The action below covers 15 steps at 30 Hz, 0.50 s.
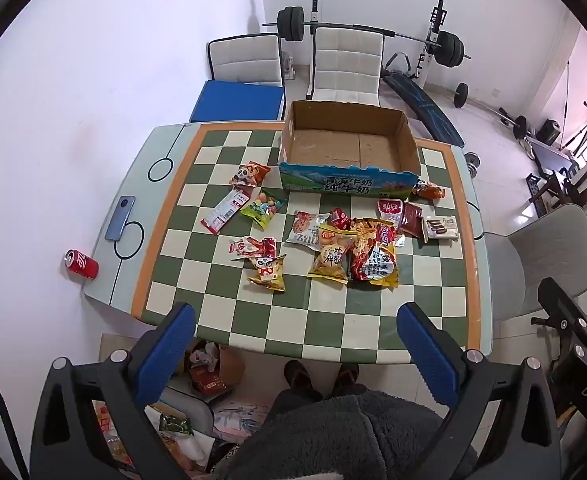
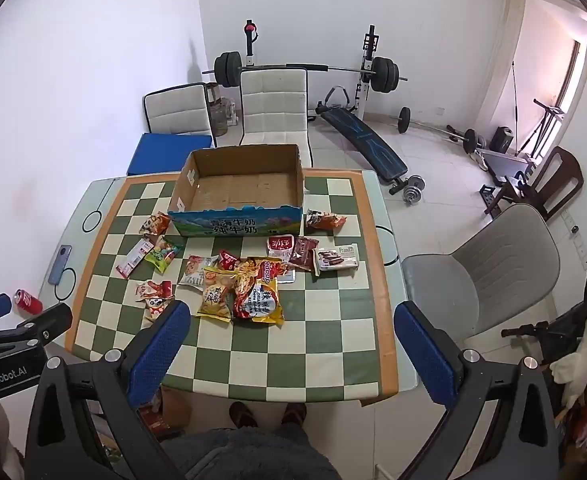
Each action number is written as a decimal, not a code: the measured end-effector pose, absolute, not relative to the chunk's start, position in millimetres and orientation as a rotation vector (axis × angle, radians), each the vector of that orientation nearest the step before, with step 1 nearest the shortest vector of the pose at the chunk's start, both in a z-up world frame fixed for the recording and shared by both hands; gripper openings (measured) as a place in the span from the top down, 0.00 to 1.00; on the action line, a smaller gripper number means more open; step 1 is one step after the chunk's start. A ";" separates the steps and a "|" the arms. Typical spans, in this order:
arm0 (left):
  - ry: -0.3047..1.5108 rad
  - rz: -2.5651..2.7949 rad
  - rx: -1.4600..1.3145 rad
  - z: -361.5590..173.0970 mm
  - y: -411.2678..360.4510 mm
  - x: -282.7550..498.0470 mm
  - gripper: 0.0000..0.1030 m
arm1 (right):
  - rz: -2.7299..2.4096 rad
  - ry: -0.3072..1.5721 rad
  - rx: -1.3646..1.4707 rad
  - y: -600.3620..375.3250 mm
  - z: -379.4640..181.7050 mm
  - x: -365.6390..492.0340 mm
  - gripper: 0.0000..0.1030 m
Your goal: Organize snacks
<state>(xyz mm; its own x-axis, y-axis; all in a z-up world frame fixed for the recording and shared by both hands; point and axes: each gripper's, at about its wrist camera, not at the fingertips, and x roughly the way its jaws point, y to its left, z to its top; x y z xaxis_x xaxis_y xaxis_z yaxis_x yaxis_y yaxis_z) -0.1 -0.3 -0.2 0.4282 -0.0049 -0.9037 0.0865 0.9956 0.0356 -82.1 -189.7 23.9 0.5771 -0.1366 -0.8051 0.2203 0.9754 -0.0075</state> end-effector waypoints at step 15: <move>1.125 -0.066 0.080 3.1 -6.1 -1.4 0.00 | -0.193 0.939 0.108 -188.8 23.7 -81.3 0.00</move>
<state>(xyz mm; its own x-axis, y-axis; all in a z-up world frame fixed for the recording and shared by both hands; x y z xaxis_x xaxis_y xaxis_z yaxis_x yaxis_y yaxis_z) -1.4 -6.1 3.1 0.4298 -0.0123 -0.9028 0.0928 0.9952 0.0307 -81.3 -188.8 23.7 0.5750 -0.1180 -0.8096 0.2116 0.9773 0.0078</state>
